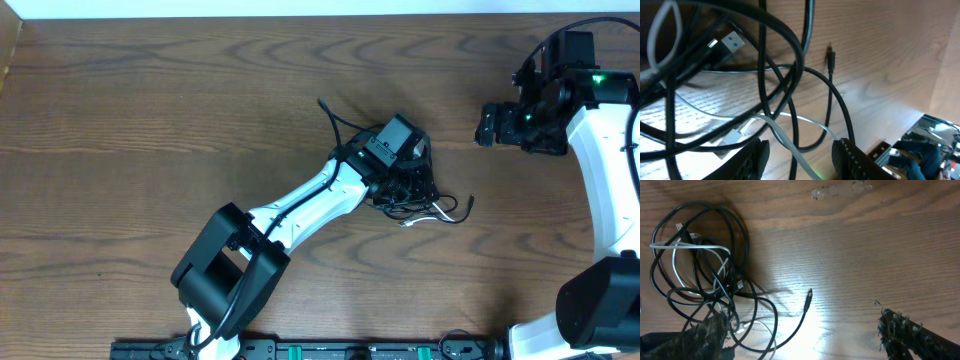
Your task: Untangle cables
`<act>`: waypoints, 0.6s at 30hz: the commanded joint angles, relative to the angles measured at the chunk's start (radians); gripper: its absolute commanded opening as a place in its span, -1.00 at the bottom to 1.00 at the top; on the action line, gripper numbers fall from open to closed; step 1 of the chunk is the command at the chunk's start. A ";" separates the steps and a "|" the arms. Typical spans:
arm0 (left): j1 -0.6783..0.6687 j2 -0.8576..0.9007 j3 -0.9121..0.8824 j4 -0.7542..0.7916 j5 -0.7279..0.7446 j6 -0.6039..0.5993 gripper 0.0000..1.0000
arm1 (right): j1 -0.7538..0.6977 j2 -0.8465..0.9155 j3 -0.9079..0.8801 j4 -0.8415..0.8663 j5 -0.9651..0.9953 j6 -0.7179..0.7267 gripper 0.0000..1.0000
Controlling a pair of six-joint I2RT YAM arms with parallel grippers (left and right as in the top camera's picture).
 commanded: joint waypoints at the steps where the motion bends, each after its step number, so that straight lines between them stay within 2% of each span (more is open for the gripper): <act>1: -0.009 0.023 -0.007 0.002 -0.039 0.020 -0.08 | -0.004 -0.013 0.013 0.000 0.008 0.005 0.88; 11: -0.010 0.084 -0.007 0.002 -0.008 -0.018 -0.23 | -0.004 -0.013 0.013 0.003 0.008 0.005 0.89; 12: -0.010 0.084 -0.007 0.003 -0.008 -0.018 -0.31 | -0.004 -0.013 0.013 0.003 0.008 0.005 0.89; 15: -0.009 0.084 -0.007 0.014 -0.008 -0.017 -0.78 | -0.004 -0.013 0.013 0.003 0.008 0.005 0.89; 16: -0.006 0.084 -0.007 0.019 -0.007 -0.017 -0.85 | -0.004 -0.013 0.013 0.003 0.008 0.005 0.89; 18: 0.006 0.074 -0.005 0.021 -0.003 -0.017 -0.85 | -0.004 -0.013 0.013 0.003 0.008 0.005 0.89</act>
